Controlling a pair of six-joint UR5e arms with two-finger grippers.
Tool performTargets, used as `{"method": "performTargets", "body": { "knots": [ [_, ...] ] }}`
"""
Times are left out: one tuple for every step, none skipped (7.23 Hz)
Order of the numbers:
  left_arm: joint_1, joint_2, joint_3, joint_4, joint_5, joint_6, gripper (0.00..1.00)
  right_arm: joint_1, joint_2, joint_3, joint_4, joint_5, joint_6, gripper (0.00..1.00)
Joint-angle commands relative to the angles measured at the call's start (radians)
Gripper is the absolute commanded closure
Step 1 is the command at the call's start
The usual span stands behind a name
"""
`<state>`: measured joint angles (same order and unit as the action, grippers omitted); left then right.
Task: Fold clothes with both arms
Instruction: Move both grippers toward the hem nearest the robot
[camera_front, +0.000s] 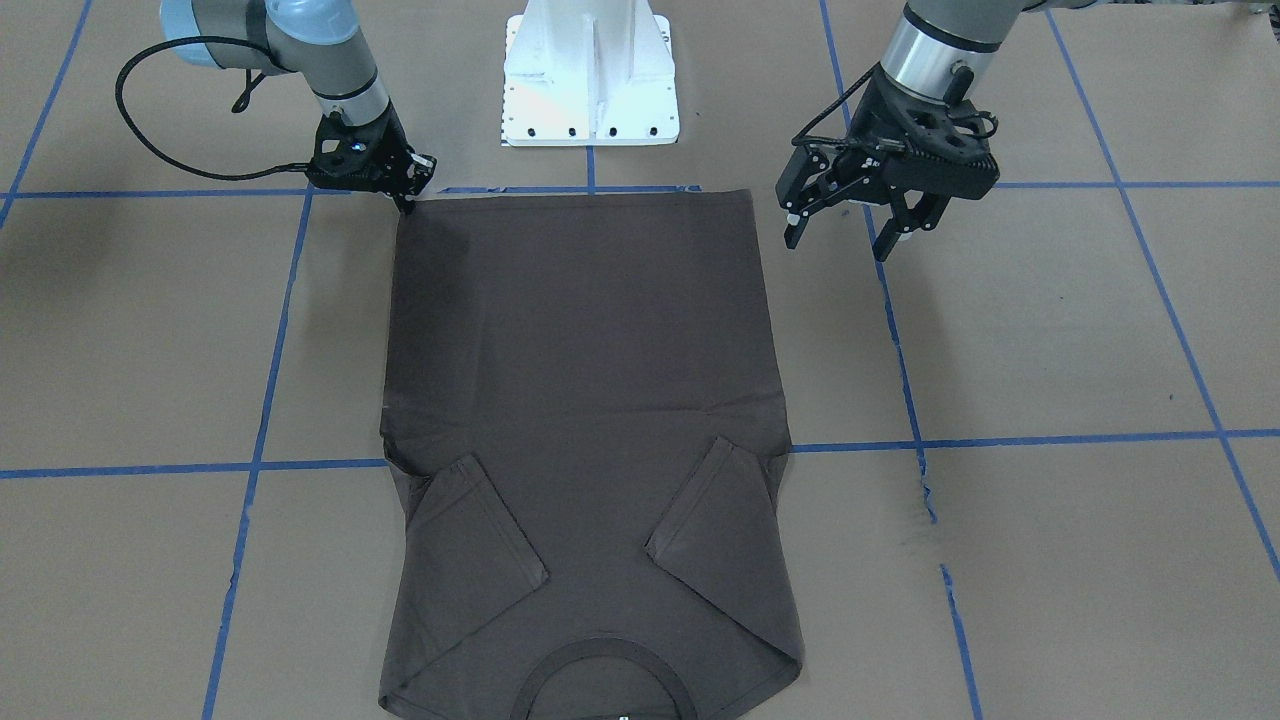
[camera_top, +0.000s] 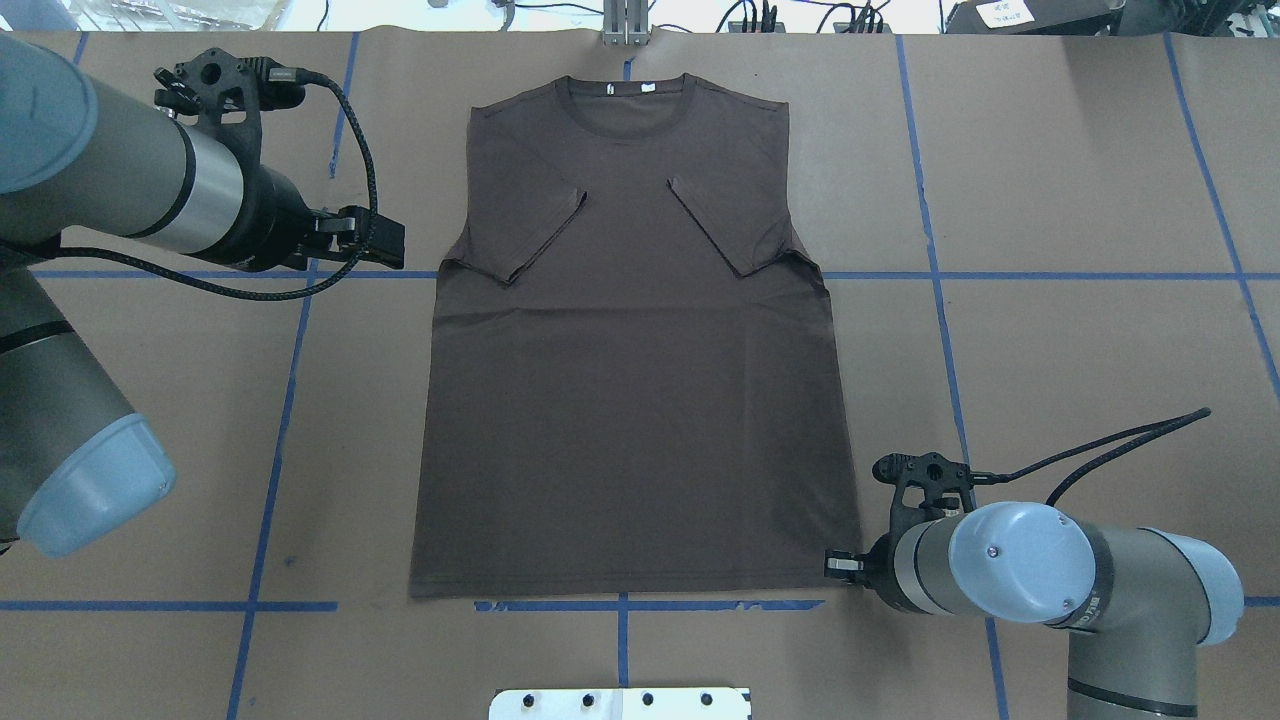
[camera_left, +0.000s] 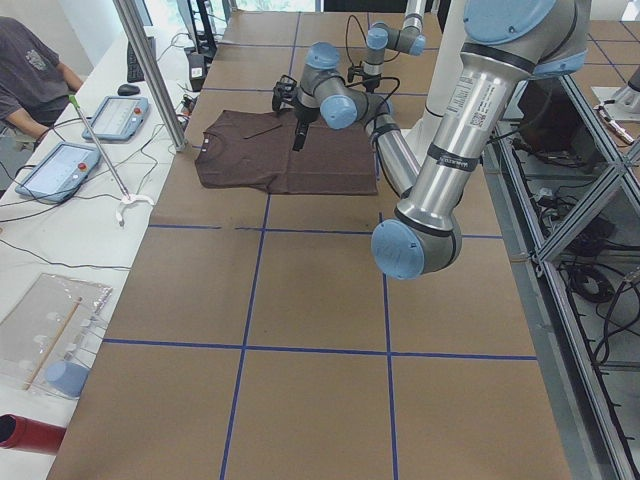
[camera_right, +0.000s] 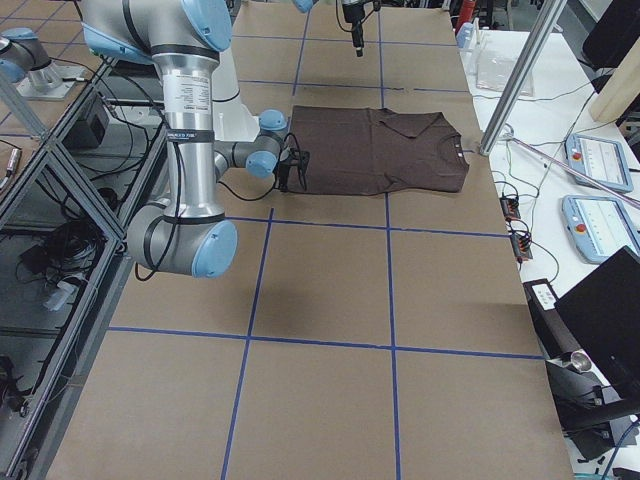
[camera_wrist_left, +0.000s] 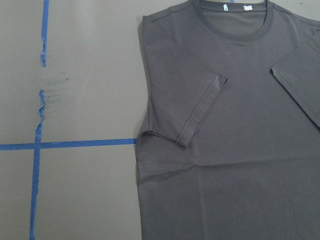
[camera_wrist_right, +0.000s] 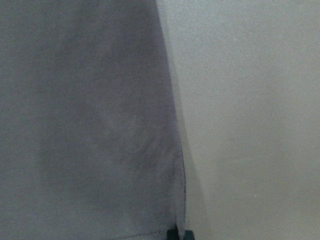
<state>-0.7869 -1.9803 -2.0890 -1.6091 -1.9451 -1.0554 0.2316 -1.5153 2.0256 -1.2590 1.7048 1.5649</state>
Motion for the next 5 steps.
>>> {"method": "performTargets", "body": {
  "knots": [
    [0.000,0.001,-0.006,0.000,0.000,-0.009,0.00,0.002,0.000,0.034,0.001,0.006,0.000,1.00],
    [0.000,0.014,-0.009,0.002,-0.003,-0.011,0.00,0.003,-0.002,0.068,0.003,0.006,-0.002,1.00],
    [0.011,0.059,-0.026,0.000,-0.009,-0.090,0.00,0.005,-0.003,0.096,0.003,0.006,-0.009,1.00],
    [0.093,0.139,-0.104,-0.024,-0.005,-0.238,0.00,0.005,0.007,0.105,0.004,0.004,-0.012,1.00],
    [0.192,0.171,-0.129,-0.026,0.015,-0.388,0.00,0.017,0.004,0.125,0.004,0.004,-0.016,1.00]
  ]
}}
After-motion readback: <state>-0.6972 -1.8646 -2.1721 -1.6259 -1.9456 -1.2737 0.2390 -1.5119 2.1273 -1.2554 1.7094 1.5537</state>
